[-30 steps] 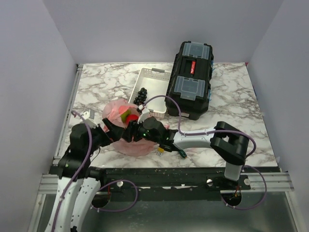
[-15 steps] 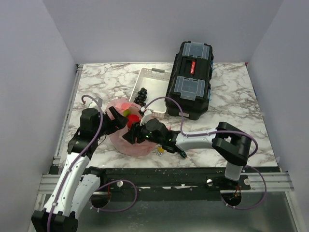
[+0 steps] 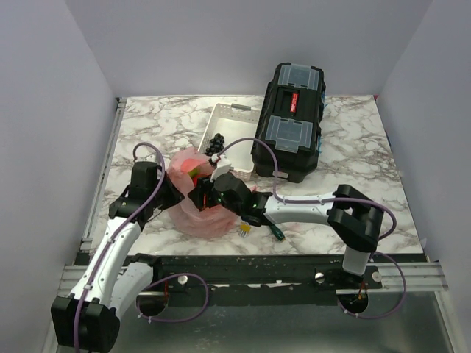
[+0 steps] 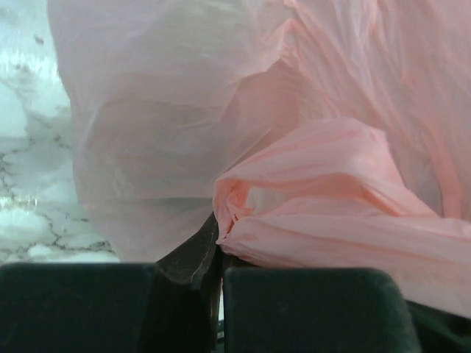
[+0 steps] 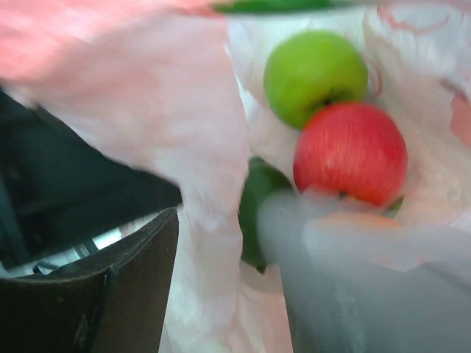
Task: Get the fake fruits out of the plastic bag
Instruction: Adjust the plastic bag at the center of the board.
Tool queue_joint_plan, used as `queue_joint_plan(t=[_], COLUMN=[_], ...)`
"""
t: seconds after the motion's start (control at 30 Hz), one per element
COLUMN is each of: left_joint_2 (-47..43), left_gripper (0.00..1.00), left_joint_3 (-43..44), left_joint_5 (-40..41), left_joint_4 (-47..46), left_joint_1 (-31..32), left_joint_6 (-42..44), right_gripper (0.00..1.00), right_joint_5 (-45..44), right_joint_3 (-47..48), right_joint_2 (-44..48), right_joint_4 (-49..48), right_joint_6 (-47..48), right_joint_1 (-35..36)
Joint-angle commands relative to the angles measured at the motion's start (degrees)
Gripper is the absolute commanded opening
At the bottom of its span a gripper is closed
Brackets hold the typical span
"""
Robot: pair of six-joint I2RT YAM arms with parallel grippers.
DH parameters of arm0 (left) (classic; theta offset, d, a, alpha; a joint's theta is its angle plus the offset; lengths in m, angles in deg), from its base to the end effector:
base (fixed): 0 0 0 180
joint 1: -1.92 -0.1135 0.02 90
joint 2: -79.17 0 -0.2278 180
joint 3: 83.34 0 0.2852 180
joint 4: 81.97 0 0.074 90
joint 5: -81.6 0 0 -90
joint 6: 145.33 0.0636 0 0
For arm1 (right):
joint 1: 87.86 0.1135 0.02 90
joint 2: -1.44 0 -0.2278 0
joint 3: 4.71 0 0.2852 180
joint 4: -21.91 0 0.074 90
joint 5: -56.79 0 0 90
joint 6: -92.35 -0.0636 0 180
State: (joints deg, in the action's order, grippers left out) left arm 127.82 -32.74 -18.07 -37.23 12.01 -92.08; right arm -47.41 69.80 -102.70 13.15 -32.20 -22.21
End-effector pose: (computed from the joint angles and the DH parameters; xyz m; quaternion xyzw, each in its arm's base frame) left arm 0.2490 -0.0552 0.2014 -0.1777 0.8962 -0.2295 0.3354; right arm 0.1999 0.4038 0.1451 -0.1515 0.8061 0.3666 0.4392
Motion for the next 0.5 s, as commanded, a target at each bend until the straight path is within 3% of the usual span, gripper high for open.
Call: queue_joint_plan(t=[0.0, 0.17, 0.37, 0.47], left_joint_2=[-2.4, -3.9, -3.4, -6.9], left_gripper=[0.0, 0.0, 0.0, 0.0], left_joint_3=[0.0, 1.4, -0.7, -2.4], left_joint_5=[3.1, 9.2, 1.6, 4.2], left_joint_4=[9.6, 18.5, 20.5, 19.2], left_joint_1=[-0.3, -0.3, 0.7, 4.8], left_joint_6=[-4.3, -7.3, -9.3, -11.8], right_gripper=[0.59, 0.56, 0.54, 0.54], right_joint_5=[-5.3, -6.4, -6.9, -7.2], right_joint_3=[3.9, 1.3, -9.4, -12.7], right_joint_2=[0.2, -2.7, -1.0, 0.6], right_joint_4=[2.6, 1.8, -2.4, -3.9], right_joint_6=[3.6, 3.6, 3.7, 5.2], right_joint_1=[0.0, -0.1, -0.1, 0.4])
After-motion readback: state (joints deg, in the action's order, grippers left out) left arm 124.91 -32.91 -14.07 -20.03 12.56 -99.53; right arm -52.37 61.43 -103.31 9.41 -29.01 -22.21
